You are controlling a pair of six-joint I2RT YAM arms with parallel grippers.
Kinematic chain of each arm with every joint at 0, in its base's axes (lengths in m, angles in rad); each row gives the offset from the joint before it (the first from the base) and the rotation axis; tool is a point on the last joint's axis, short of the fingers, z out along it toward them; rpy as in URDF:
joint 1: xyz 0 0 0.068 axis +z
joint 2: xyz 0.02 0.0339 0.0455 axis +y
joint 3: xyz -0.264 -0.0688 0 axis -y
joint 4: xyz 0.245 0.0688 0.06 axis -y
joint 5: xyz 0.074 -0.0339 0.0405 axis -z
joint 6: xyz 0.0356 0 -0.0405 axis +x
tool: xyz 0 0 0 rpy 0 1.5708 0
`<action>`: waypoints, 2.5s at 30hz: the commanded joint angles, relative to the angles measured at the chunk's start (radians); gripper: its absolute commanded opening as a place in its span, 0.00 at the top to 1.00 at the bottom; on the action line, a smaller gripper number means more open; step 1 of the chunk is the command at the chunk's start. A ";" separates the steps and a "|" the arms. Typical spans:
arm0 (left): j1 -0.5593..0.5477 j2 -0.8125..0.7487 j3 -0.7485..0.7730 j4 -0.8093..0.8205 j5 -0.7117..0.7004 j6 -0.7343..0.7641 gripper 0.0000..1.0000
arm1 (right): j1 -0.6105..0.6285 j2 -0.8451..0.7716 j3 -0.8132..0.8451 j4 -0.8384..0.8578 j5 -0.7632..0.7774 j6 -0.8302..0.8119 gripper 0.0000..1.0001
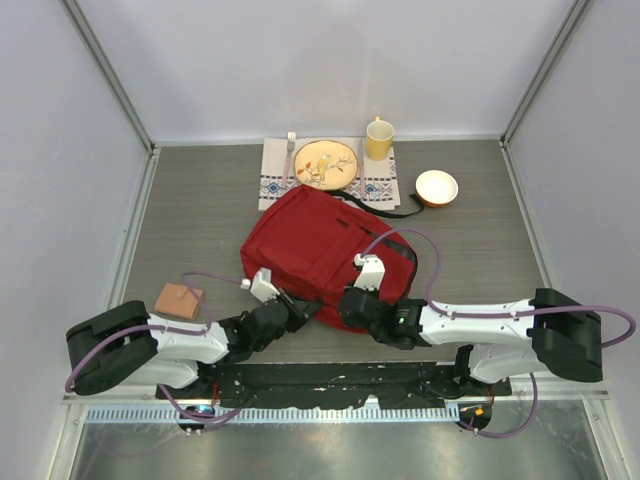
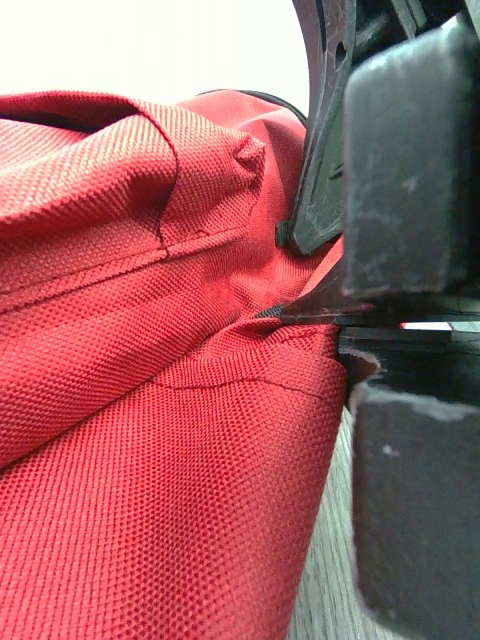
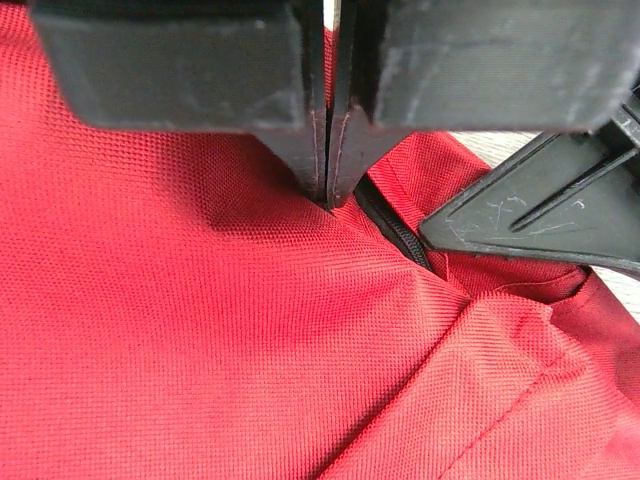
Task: Pack the student bag
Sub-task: Zip the student bag at the center of the board.
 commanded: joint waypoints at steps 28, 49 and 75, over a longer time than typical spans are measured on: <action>0.346 -0.699 -0.068 -0.641 0.124 0.180 0.73 | 0.007 -0.500 -0.194 0.050 0.057 0.020 0.99; 0.269 -0.507 0.433 -0.953 0.430 0.899 0.23 | 0.006 -0.428 -0.165 0.080 0.055 0.022 0.99; -0.144 -0.084 0.413 -0.396 0.265 1.352 0.21 | 0.006 -0.479 -0.161 0.063 0.049 0.045 0.99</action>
